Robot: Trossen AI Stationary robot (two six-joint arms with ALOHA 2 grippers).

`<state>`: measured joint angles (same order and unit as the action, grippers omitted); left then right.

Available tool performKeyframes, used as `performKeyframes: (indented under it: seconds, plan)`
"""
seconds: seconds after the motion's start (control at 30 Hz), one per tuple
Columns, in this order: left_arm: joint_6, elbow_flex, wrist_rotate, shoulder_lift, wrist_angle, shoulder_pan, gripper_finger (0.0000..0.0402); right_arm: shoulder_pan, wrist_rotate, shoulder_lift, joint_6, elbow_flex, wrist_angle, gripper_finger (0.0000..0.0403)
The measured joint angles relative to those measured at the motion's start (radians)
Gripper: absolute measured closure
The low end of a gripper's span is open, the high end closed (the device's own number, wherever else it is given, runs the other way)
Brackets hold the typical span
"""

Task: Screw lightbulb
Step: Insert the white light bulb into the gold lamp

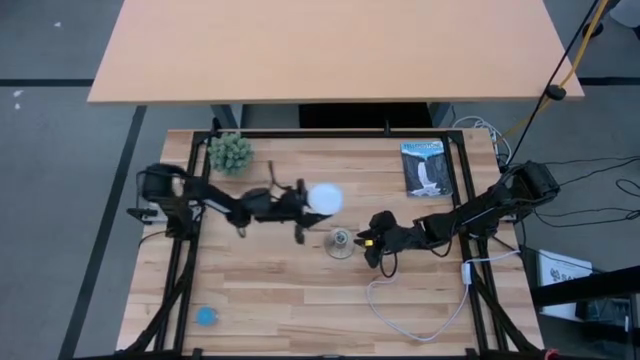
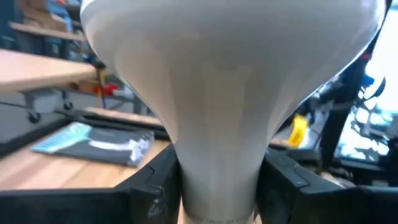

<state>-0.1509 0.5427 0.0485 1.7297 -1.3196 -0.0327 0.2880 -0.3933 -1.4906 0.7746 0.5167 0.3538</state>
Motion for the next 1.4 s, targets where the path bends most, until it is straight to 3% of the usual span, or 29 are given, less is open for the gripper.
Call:
performKeyframes:
  seconds: [0.13, 0.4, 0.57, 0.83, 1.13, 1.4]
  plan:
    - [-0.002, 0.067, 0.046, 0.09, 0.008, -0.014, 0.0253, 0.013, 0.002, 0.0, 0.015, 0.0, 0.011, 0.0296]
    - [0.023, 0.138, 0.1, 0.137, 0.013, 0.017, 0.0237, 0.01, -0.017, 0.0, -0.05, 0.0, 0.011, 0.0296]
    - [0.055, 0.141, 0.096, 0.14, 0.118, 0.066, 0.0234, 0.006, -0.027, 0.0, -0.034, 0.0, 0.012, 0.0296]
    - [0.078, 0.142, 0.037, 0.14, 0.122, 0.095, 0.0231, 0.033, 0.004, 0.0, -0.089, 0.013, 0.11, 0.0296]
    - [0.115, 0.228, 0.01, 0.158, 0.254, 0.087, 0.023, 0.039, -0.005, 0.001, -0.212, 0.209, -0.271, 0.0296]
    - [0.078, 0.273, 0.018, 0.229, 0.267, 0.083, 0.023, 0.033, 0.004, 0.001, -0.211, 0.215, -0.297, 0.0296]
